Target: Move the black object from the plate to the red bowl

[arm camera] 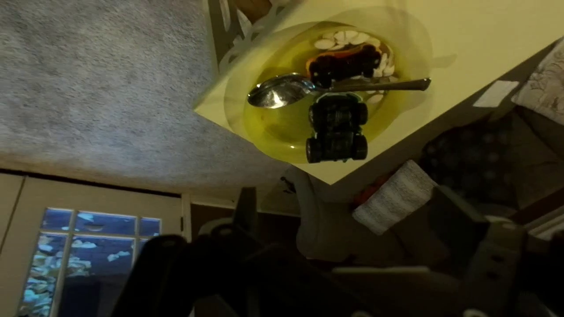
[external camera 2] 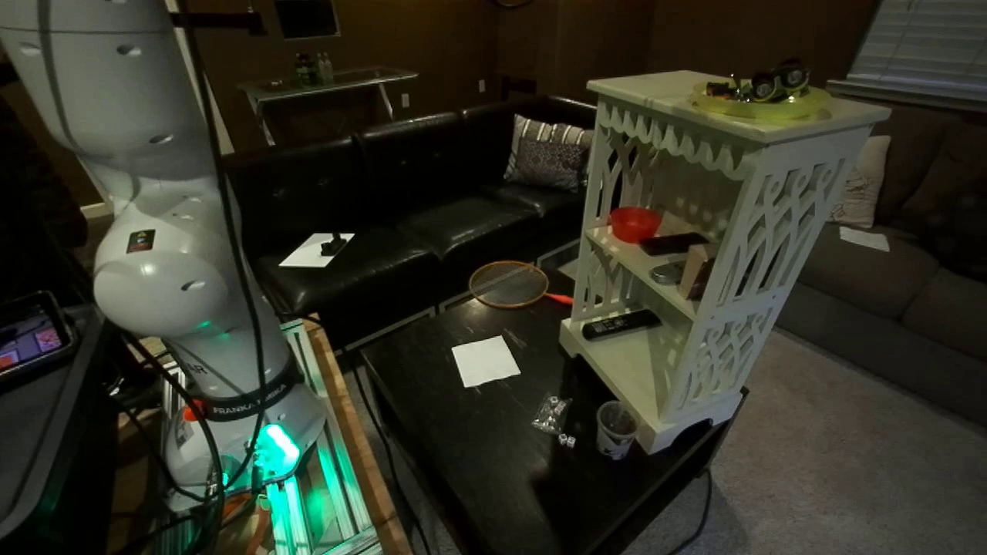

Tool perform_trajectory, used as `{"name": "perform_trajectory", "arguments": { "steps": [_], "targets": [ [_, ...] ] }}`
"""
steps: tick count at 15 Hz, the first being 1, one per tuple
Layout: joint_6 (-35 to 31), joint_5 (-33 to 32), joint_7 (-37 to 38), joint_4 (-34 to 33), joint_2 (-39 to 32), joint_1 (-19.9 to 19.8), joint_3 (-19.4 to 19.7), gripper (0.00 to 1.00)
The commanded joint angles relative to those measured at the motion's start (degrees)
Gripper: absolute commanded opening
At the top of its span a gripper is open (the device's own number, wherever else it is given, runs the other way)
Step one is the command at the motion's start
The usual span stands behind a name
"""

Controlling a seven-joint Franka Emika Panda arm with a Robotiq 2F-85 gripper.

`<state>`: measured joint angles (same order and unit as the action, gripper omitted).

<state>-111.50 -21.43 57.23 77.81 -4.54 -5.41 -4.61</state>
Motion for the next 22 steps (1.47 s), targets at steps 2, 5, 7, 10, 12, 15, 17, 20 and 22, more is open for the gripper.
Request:
{"name": "perform_trajectory", "arguments": {
  "steps": [2,5,7,10,12,15,17,20,22],
  "targets": [
    [12.4,2.3,-4.2,-16.3,-10.6,3.6,3.7,1.0],
    [10.5,2.2,-2.9,-12.6,-9.0,2.7,3.2,1.0],
    [11.5,3.4,-3.6,-16.4,-11.8,2.8,3.9,1.0],
    [11.3,3.4,-3.1,-17.0,-12.3,3.1,4.0,1.0],
    [12.6,1.4,-1.4,-18.6,-15.4,3.5,4.7,1.0],
    [13.7,1.7,-1.1,-22.6,-21.2,3.5,4.8,1.0],
    [15.4,2.0,-2.0,-24.4,-24.2,3.6,4.9,1.0],
    [14.8,1.5,-2.8,-27.4,-28.3,3.6,5.1,1.0],
    [14.9,1.8,-2.6,-29.6,-29.8,3.4,5.2,1.0]
  ]
}}
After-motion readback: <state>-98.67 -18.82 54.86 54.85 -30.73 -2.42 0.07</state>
